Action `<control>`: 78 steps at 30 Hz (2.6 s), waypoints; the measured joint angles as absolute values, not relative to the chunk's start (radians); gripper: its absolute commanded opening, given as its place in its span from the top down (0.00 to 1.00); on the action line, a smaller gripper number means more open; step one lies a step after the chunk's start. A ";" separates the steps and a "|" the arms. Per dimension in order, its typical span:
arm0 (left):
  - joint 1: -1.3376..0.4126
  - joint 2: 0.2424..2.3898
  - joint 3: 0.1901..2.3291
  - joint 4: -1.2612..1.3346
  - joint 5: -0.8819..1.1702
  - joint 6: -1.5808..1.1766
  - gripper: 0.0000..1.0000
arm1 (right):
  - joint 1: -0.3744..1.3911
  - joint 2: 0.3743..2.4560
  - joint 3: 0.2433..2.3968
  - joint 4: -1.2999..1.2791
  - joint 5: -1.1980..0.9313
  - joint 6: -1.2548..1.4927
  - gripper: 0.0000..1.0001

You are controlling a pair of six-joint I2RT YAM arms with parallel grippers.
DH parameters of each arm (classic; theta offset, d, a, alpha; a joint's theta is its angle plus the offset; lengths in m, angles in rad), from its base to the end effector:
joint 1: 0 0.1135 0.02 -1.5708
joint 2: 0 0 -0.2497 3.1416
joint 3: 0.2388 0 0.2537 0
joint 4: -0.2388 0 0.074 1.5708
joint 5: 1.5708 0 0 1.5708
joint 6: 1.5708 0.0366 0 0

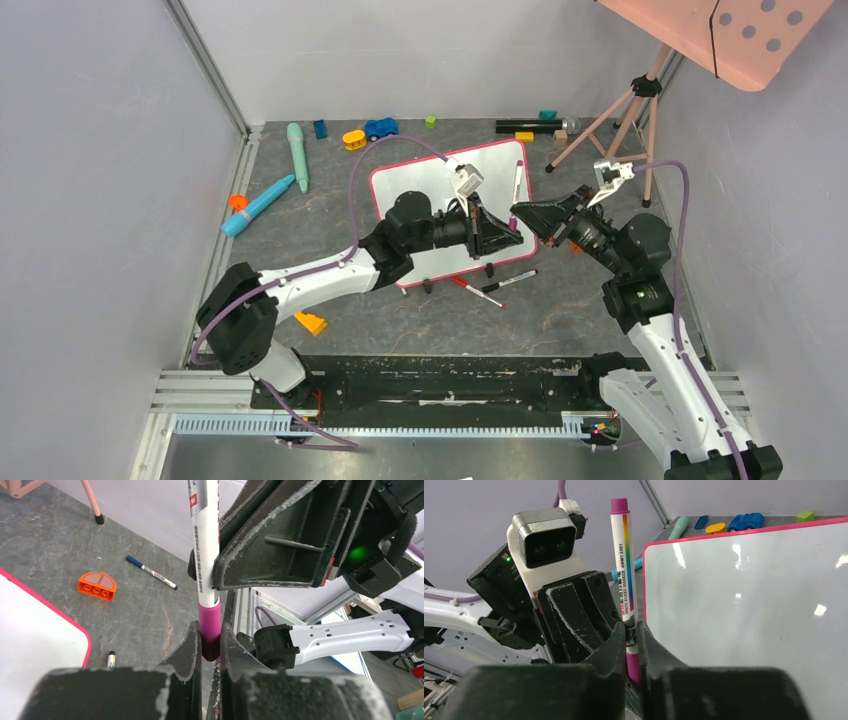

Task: Write a sentence on the whiteboard
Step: Open the whiteboard marker at the center of the board, then place the pen cap at the center of the board.

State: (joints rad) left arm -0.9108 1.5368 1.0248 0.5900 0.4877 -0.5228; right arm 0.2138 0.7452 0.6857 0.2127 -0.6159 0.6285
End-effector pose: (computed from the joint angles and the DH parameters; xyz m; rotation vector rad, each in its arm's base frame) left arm 0.2083 -0.2963 0.3029 0.7511 1.5283 -1.4766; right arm 0.1800 0.0607 0.3439 -0.2279 1.5299 1.1124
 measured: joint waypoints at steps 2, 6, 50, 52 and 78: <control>-0.912 1.538 1.034 0.571 0.470 -0.519 0.98 | 0.214 0.749 0.699 0.194 -0.614 0.609 0.69; -0.917 1.529 1.037 0.508 0.437 -0.442 0.98 | 0.224 0.767 0.733 0.133 -0.619 0.586 0.46; -0.922 1.357 1.069 -0.307 0.403 0.445 0.98 | 0.402 1.268 1.274 -0.952 -0.739 0.209 1.00; -0.926 1.356 1.062 -0.304 0.395 0.435 0.98 | 0.402 1.269 1.274 -0.953 -0.735 0.208 1.00; -1.016 1.625 1.052 -0.240 0.300 0.181 0.93 | 0.170 1.089 1.347 -0.979 -0.157 0.271 1.00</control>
